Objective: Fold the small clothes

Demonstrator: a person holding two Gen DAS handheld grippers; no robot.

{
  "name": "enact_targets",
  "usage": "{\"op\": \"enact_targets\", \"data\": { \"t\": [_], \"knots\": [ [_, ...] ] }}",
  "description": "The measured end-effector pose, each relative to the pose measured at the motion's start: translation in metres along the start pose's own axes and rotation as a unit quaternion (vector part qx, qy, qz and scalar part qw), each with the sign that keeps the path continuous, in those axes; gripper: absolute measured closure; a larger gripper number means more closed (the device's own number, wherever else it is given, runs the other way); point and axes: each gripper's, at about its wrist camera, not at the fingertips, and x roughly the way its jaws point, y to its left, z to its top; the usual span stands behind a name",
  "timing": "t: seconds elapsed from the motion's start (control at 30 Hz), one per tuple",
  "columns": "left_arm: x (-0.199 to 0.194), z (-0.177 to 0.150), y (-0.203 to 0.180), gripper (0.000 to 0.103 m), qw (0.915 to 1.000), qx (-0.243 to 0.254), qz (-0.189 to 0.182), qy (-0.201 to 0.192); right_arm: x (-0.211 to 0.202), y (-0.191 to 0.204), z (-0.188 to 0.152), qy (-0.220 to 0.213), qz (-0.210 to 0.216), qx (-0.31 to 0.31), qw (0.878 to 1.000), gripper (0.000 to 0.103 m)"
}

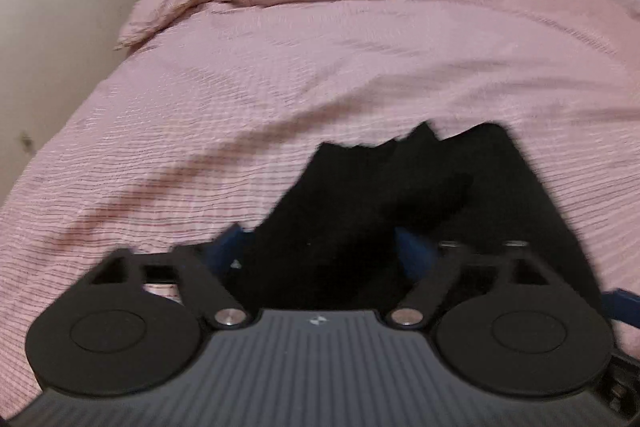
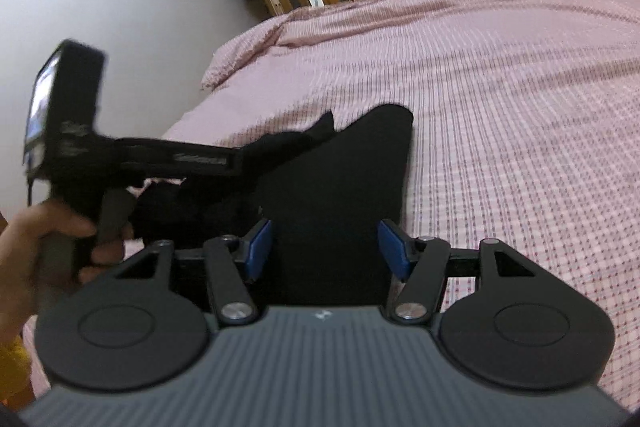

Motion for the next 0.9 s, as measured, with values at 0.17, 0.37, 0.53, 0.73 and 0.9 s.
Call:
{"op": "enact_targets", "data": {
  "t": [0.17, 0.37, 0.53, 0.73, 0.9],
  "knots": [
    [0.019, -0.011, 0.042, 0.040, 0.9909, -0.133, 0.016, 0.011, 0.006, -0.003, -0.011, 0.016, 0.002, -0.023, 1.000, 0.039],
    [0.009, -0.022, 0.075, 0.039, 0.9793, -0.199, 0.035, 0.003, 0.008, -0.010, -0.013, 0.024, 0.011, -0.003, 1.000, 0.037],
    [-0.003, -0.037, 0.089, 0.031, 0.9723, -0.225, -0.055, 0.034, 0.004, -0.014, -0.011, 0.025, 0.019, 0.030, 0.999, 0.036],
    [-0.028, -0.066, 0.101, 0.018, 0.9523, -0.266, -0.137, 0.058, 0.001, -0.023, -0.012, 0.036, 0.036, 0.080, 0.995, 0.035],
    [-0.036, -0.082, 0.097, 0.019, 0.9441, -0.278, -0.166, 0.060, 0.000, -0.026, -0.013, 0.044, 0.042, 0.103, 0.993, 0.035]
  ]
}}
